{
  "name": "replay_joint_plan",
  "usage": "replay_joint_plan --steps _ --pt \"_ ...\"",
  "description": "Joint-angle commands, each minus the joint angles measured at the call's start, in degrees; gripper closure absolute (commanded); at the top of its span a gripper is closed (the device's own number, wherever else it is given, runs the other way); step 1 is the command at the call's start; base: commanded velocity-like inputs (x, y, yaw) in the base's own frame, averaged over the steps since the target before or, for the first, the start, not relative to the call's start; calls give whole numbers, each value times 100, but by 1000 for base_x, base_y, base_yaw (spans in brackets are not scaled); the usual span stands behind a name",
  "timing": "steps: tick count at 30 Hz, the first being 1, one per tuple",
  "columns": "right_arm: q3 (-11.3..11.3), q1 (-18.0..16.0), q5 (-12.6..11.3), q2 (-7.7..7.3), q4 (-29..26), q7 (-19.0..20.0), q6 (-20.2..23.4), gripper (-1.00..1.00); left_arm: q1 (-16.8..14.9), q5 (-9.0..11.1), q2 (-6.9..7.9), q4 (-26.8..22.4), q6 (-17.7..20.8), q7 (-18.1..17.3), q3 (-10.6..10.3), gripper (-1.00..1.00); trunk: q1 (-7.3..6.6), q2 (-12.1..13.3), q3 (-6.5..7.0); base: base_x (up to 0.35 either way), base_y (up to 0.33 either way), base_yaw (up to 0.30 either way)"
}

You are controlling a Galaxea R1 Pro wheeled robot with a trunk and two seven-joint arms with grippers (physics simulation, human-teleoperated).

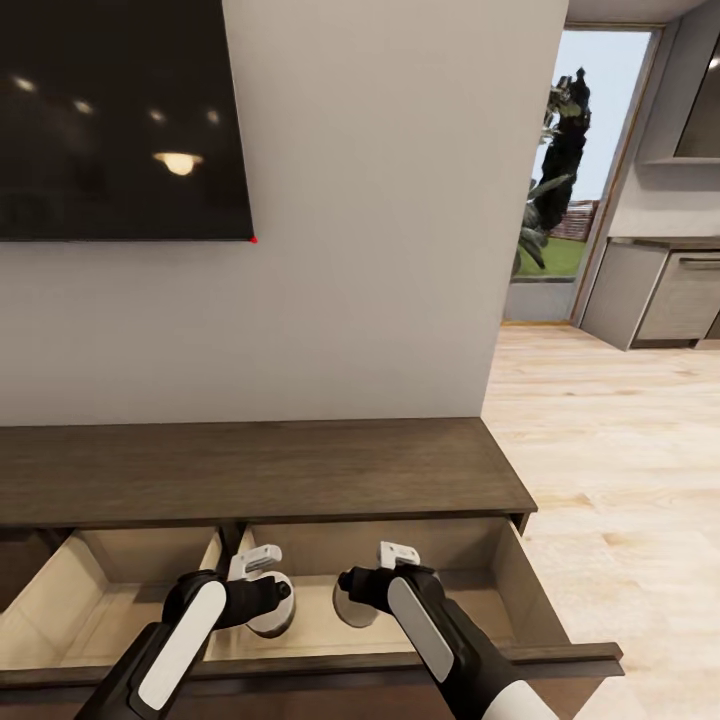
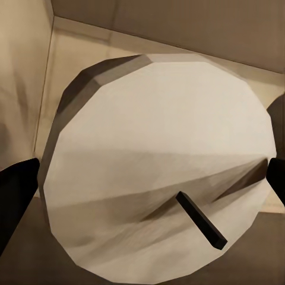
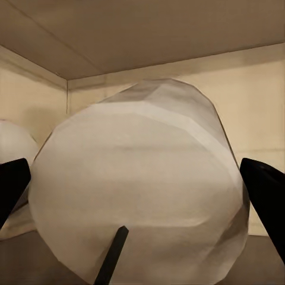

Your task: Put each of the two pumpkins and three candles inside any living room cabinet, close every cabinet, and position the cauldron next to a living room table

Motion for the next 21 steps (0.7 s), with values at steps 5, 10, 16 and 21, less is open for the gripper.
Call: replay_joint_plan --steps 5,10,16,21 --pt "12 -4 -59 0 -5 -73 8 100 -4 61 -5 -7 3 67 -17 100 65 -123 -60 0 0 0" --pt "12 -4 -59 0 -5 -89 9 100 -4 62 -9 -7 3 67 -24 100 87 -163 -78 0 0 0" --pt "12 -4 -59 0 -5 -94 10 100 -4 62 -25 9 3 74 -47 100 125 -217 -206 0 0 0" --pt "12 -4 -59 0 -5 -94 0 100 -4 62 -27 11 3 83 -49 100 125 -217 -206 0 0 0"
